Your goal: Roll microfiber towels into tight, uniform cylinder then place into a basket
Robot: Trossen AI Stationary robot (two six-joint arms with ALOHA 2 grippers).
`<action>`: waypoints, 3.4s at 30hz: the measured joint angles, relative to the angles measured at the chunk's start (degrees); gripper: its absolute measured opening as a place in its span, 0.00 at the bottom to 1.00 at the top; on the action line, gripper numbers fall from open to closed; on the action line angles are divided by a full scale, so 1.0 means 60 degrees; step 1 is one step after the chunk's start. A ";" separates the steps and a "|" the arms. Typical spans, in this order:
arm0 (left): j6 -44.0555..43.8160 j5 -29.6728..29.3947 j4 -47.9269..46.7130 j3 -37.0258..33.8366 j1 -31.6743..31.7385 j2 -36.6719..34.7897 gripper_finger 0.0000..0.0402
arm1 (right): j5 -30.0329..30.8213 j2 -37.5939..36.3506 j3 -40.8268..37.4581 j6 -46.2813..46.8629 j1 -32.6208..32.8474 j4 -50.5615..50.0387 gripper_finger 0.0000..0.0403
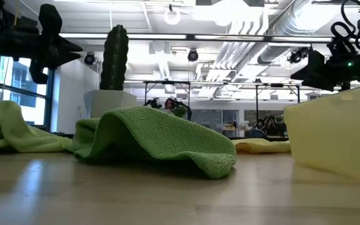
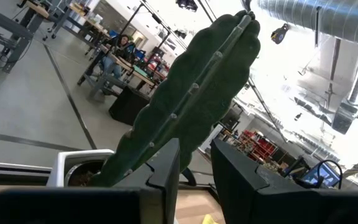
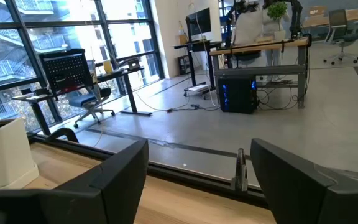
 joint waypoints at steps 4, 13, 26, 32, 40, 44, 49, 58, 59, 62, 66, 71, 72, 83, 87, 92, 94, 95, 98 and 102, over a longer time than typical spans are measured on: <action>0.0000 -0.0001 0.0003 0.0000 0.0000 -0.0001 0.21 | 0.0000 0.0000 0.0000 0.0000 0.0002 0.0000 0.68; 0.0000 -0.0001 0.0000 0.0001 0.0001 -0.0002 0.21 | 0.0000 0.0000 0.0000 0.0000 0.0000 0.0000 0.68; 0.0000 -0.0001 0.0000 0.0001 -0.0001 0.0000 0.21 | -0.0001 0.0000 0.0000 0.0000 0.0000 0.0000 0.68; 0.0000 -0.0001 0.0002 -0.0001 -0.0001 -0.0001 0.21 | 0.0000 0.0000 -0.0003 0.0000 0.0001 0.0000 0.68; 0.0000 -0.0001 0.0003 0.0001 -0.0001 -0.0002 0.21 | -0.0001 0.0000 0.0000 0.0000 0.0000 0.0000 0.68; 0.0000 -0.0001 0.0003 -0.0003 -0.0001 -0.0003 0.21 | 0.0001 0.0000 0.0000 0.0000 0.0002 0.0000 0.68; 0.0000 -0.0001 0.0004 -0.0001 0.0000 -0.0001 0.21 | -0.0003 0.0000 0.0000 0.0000 0.0004 0.0000 0.68; 0.0000 -0.0001 0.0004 -0.0001 0.0001 -0.0003 0.21 | 0.0000 0.0000 0.0000 0.0000 0.0003 0.0000 0.68; 0.0000 -0.0001 0.0004 0.0001 0.0001 0.0000 0.21 | 0.0001 0.0000 0.0000 0.0000 0.0000 0.0000 0.68; 0.0000 -0.0001 0.0004 0.0001 0.0003 -0.0003 0.21 | 0.0000 0.0000 0.0000 -0.0001 0.0003 0.0000 0.68; 0.0000 -0.0001 0.0004 0.0001 0.0000 -0.0001 0.21 | -0.0001 0.0000 0.0000 -0.0001 0.0004 0.0000 0.68; 0.0000 -0.0001 0.0006 0.0001 0.0001 -0.0002 0.21 | 0.0001 0.0000 0.0000 -0.0003 0.0000 0.0000 0.68; 0.0000 -0.0001 0.0006 -0.0002 0.0000 -0.0001 0.21 | 0.0001 0.0000 0.0000 0.0000 0.0001 0.0003 0.68; 0.0000 -0.0001 0.0007 -0.0001 0.0000 -0.0004 0.21 | -0.0010 0.0000 0.0000 0.1237 0.0004 0.0004 0.68; -0.0003 -0.0001 0.0007 0.0001 -0.0001 -0.0004 0.21 | 0.0085 0.0004 0.0000 0.1978 0.0004 0.0377 0.68; -0.0001 -0.0001 0.0011 0.0000 -0.0001 -0.0001 0.21 | -0.0010 0.0000 0.0000 0.1960 0.0022 0.1420 0.68; 0.0000 -0.0001 0.0013 0.0000 0.0000 -0.0003 0.21 | -0.0003 0.0000 0.0000 0.1944 0.0018 0.1592 0.68; 0.0000 -0.0001 0.0011 0.0001 -0.0001 -0.0002 0.21 | -0.0003 0.0000 -0.0001 0.1952 0.0021 0.1588 0.68; -0.0003 -0.0023 0.0036 0.0001 -0.0001 0.0000 0.21 | -0.0008 0.0000 0.0000 0.2199 0.0022 0.1632 0.68; -0.0004 -0.0012 0.0035 0.0001 -0.0005 0.0000 0.21 | -0.0011 0.0000 0.0000 0.3039 0.0022 0.1671 0.68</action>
